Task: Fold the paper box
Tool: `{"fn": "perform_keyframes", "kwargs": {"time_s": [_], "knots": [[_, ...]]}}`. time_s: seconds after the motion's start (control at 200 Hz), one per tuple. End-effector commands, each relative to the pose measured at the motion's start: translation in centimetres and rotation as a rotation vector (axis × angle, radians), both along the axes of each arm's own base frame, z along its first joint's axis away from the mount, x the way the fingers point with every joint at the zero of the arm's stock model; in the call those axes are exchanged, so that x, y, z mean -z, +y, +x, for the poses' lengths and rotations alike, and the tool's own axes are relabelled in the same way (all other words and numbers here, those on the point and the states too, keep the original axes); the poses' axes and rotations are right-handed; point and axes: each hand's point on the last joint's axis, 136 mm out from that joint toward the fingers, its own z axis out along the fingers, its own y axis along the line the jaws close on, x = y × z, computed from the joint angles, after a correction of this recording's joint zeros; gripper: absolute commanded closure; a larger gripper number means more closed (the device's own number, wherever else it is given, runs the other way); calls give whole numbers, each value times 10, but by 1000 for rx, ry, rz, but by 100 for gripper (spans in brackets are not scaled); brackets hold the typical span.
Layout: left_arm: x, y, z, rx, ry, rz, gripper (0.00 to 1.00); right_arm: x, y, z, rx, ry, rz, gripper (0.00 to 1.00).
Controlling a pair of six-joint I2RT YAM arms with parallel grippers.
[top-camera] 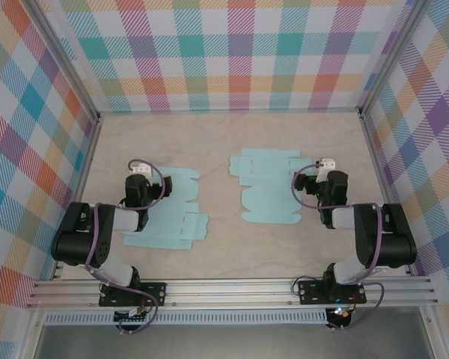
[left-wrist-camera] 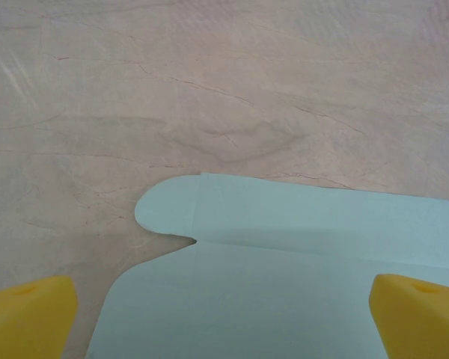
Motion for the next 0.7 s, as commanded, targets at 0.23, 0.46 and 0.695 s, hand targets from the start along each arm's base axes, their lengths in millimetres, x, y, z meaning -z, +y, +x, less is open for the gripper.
{"fn": "perform_keyframes", "kwargs": {"time_s": [0.23,0.46,0.695], "knots": [[-9,3,6,-2,-28,-9,0,-7,0,5,-13,-24,-2,0],[-11,3,7,-6,-21,-7,0,-10,-6,6,25,-17,0,0],[-37,4,7,-18,-3,5,0,-26,-13,2,76,11,3,0]]}}
